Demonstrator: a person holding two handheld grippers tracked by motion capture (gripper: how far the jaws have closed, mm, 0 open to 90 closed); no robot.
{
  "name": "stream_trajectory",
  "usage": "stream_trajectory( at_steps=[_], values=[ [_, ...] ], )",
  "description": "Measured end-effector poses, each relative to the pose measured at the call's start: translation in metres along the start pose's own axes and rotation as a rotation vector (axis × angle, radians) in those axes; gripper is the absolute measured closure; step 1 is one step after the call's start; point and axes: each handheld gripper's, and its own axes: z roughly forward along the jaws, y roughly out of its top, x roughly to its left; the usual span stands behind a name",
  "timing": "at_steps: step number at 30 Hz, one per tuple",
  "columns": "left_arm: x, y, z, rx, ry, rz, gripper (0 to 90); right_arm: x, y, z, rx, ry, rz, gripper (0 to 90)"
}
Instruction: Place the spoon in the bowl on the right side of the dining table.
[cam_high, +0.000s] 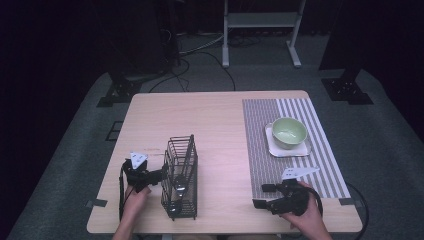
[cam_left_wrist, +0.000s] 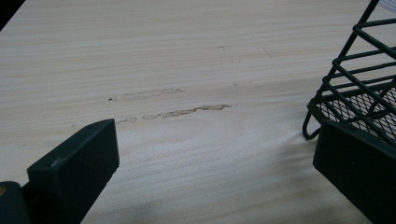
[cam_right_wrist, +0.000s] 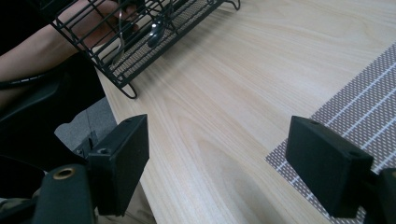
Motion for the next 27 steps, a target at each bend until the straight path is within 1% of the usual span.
stream_trajectory(
  at_steps=[18,27],
  values=[
    [0.0,0.0,0.0,-0.001,0.001,-0.004,0.0,0.015,0.026,0.009,0.017,0.034,-0.055,20.4],
    [0.0,0.0,0.0,-0.003,0.002,-0.002,0.0,0.02,0.034,0.015,0.035,0.048,-0.073,20.3]
  ],
)
